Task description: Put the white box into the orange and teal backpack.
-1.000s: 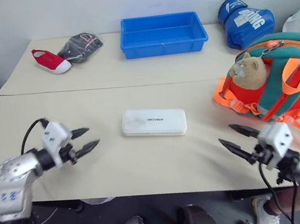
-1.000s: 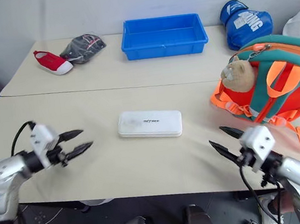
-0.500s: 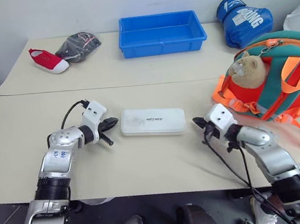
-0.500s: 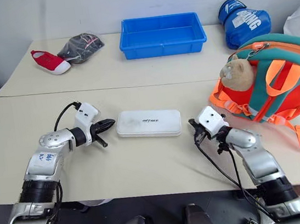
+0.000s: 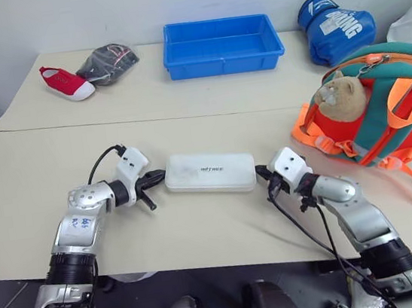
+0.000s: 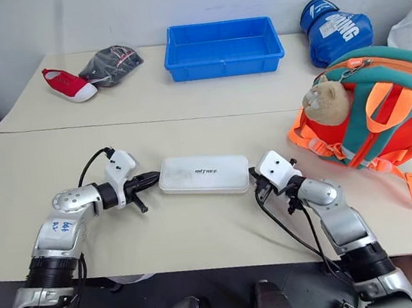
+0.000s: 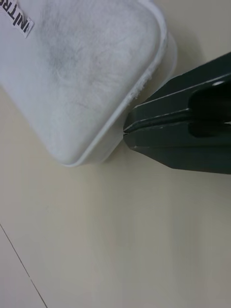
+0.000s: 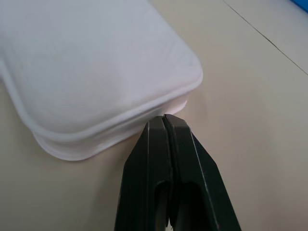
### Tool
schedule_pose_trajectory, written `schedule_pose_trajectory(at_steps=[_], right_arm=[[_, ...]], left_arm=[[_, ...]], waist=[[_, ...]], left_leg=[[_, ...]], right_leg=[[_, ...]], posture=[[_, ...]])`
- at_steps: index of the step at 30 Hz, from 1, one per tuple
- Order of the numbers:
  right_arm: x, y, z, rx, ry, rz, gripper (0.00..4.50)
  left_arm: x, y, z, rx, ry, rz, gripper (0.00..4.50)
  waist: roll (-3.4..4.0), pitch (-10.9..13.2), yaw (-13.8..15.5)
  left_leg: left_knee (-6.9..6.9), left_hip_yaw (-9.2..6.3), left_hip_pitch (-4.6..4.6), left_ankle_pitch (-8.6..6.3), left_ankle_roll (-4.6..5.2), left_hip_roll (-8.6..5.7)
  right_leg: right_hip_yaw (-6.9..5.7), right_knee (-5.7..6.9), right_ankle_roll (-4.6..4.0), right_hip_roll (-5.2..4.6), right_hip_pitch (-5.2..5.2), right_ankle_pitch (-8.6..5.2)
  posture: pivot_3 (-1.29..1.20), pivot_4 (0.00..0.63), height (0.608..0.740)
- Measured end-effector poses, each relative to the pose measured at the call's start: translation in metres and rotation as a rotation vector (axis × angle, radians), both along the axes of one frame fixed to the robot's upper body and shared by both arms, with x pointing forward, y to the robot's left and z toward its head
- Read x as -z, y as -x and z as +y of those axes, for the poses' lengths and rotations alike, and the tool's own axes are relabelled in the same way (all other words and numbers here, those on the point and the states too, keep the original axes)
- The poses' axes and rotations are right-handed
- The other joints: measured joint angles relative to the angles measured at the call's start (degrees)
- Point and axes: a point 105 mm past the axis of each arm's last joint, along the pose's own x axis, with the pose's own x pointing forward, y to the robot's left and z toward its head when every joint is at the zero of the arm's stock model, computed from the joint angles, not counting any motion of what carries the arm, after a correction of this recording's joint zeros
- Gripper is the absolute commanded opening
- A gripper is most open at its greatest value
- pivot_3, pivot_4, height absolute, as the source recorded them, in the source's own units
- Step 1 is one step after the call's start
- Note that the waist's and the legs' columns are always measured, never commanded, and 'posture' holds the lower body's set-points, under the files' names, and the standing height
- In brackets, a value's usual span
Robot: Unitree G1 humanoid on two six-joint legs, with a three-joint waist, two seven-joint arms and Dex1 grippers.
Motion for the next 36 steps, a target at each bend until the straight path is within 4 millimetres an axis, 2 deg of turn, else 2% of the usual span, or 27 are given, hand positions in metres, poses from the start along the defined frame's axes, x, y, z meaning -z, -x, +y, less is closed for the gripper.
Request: schedule_pose_trajectory(at_steps=[7, 10, 12, 15, 18, 21, 25, 27, 31, 36], right_arm=[[0.009, 0.041, 0.0, -0.026, -0.007, 0.09, 0.0], [0.009, 0.067, 0.0, -0.034, -0.044, 0.141, 0.0], [0.005, 0.073, -0.003, -0.03, -0.06, 0.15, 0.0], [-0.003, 0.077, -0.02, 0.007, -0.05, 0.148, 0.0], [0.0, 0.08, -0.031, 0.03, -0.031, 0.176, 0.0], [0.005, 0.08, -0.042, 0.051, -0.01, 0.198, 0.0], [0.001, 0.071, -0.048, 0.044, 0.003, 0.172, 0.0], [0.0, 0.066, -0.048, 0.027, 0.015, 0.157, 0.0], [-0.005, 0.058, -0.039, -0.022, 0.024, 0.128, 0.0], [-0.006, 0.055, -0.033, -0.061, 0.038, 0.117, 0.0]], left_arm=[[0.007, 0.037, 0.005, 0.068, 0.013, 0.074, 0.02], [0.012, 0.059, 0.008, 0.099, 0.007, 0.117, 0.02], [0.011, 0.063, 0.01, 0.092, 0.016, 0.124, 0.02], [0.008, 0.067, 0.021, 0.056, 0.012, 0.136, 0.02], [0.006, 0.071, 0.028, 0.055, 0.043, 0.192, 0.58], [-0.004, 0.063, 0.034, 0.046, 0.135, 0.276, 1.47], [-0.018, 0.049, 0.048, -0.03, 0.264, 0.58, 2.64], [-0.021, 0.05, 0.041, -0.004, 0.337, 0.765, 3.24], [-0.019, 0.046, 0.029, 0.001, 0.378, 0.955, 4.49], [-0.016, 0.028, 0.019, -0.067, 0.4, 1.065, 4.49]], waist=[[0.0, 0.0, 0.0], [0.0, 0.0, 0.02], [0.0, 0.0, 0.02], [0.0, 0.0, 0.03], [0.0, 0.0, 0.04], [-0.01, 0.01, 0.16], [-0.06, 0.04, 0.11], [-0.07, 0.04, 0.04], [-0.12, 0.08, -0.11], [-0.14, 0.09, 0.28]], left_leg=[[-0.04, -0.06, 0.02, -0.18, 0.17, 0.0], [-0.12, -0.12, 0.04, -0.22, 0.14, 0.02], [-0.06, -0.12, 0.05, -0.25, 0.23, 0.01], [-0.08, -0.15, 0.16, -0.26, 0.28, -0.01], [-0.13, -0.15, 0.14, -0.26, 0.26, -0.01], [-0.08, -0.17, 0.12, -0.25, 0.27, -0.03], [-0.03, -0.19, 0.12, -0.23, 0.3, -0.09], [-0.03, -0.16, 0.08, -0.21, 0.21, -0.1], [0.01, -0.09, 0.0, -0.14, 0.05, -0.07], [0.15, -0.13, 0.03, -0.13, 0.13, -0.11]], right_leg=[[0.0, -0.01, 0.0, -0.05, 0.03, 0.0], [-0.03, -0.08, -0.02, -0.05, 0.04, -0.01], [-0.02, -0.06, -0.02, -0.08, 0.07, -0.01], [-0.03, -0.07, -0.02, -0.1, 0.17, -0.01], [-0.05, -0.08, -0.05, -0.1, 0.13, -0.03], [-0.09, -0.07, -0.06, -0.09, 0.14, -0.03], [-0.11, -0.04, -0.04, -0.08, 0.15, -0.02], [-0.1, -0.08, -0.02, -0.05, 0.12, -0.04], [0.0, -0.03, 0.03, 0.03, 0.01, -0.08], [-0.02, 0.07, 0.06, -0.01, 0.08, -0.1]], posture=[[0.0, 0.15, 0.74], [0.0, 0.15, 0.74], [0.0, 0.15, 0.74], [0.0, 0.15, 0.74], [0.0, 0.15, 0.74], [0.0, 0.15, 0.74], [0.0, 0.15, 0.74], [0.0, 0.15, 0.74], [0.0, 0.15, 0.74], [0.0, 0.15, 0.74]])
